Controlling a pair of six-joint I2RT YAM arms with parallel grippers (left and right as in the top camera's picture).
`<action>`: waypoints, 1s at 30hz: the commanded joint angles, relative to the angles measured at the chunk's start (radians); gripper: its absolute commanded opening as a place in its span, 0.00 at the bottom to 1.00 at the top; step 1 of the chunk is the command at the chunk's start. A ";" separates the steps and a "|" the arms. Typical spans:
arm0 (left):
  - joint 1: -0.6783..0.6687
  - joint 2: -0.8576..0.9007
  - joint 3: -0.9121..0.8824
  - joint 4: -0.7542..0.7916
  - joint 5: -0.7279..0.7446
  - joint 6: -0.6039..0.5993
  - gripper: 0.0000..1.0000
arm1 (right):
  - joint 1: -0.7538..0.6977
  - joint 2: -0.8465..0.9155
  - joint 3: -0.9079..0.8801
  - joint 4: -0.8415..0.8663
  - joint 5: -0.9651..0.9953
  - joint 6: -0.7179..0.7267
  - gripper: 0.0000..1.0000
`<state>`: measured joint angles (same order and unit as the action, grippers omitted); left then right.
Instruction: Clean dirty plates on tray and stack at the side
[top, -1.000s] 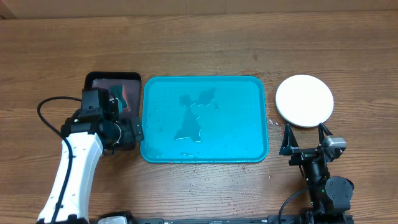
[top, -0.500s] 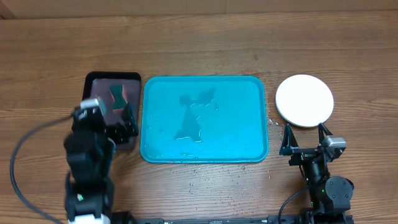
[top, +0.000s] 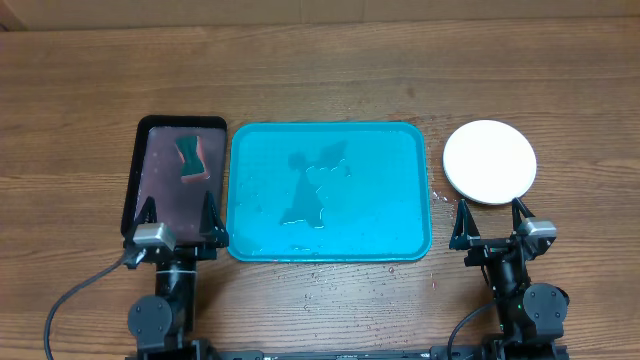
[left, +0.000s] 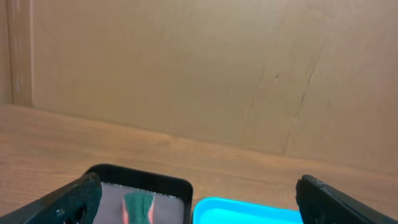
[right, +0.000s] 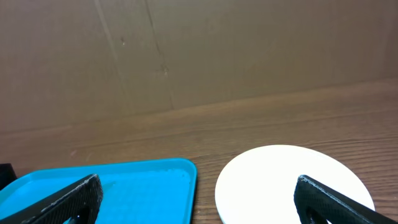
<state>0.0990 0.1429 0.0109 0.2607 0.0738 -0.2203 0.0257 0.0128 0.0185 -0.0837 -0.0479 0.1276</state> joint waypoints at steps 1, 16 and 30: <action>0.004 -0.070 -0.006 -0.033 -0.011 0.088 1.00 | -0.006 -0.008 -0.010 0.003 -0.002 0.003 1.00; -0.002 -0.137 -0.006 -0.334 -0.006 0.101 1.00 | -0.006 -0.008 -0.010 0.003 -0.002 0.003 1.00; -0.002 -0.137 -0.006 -0.334 -0.006 0.101 1.00 | -0.006 -0.008 -0.010 0.003 -0.002 0.003 1.00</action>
<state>0.0990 0.0151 0.0082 -0.0711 0.0711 -0.1459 0.0257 0.0128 0.0185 -0.0834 -0.0483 0.1272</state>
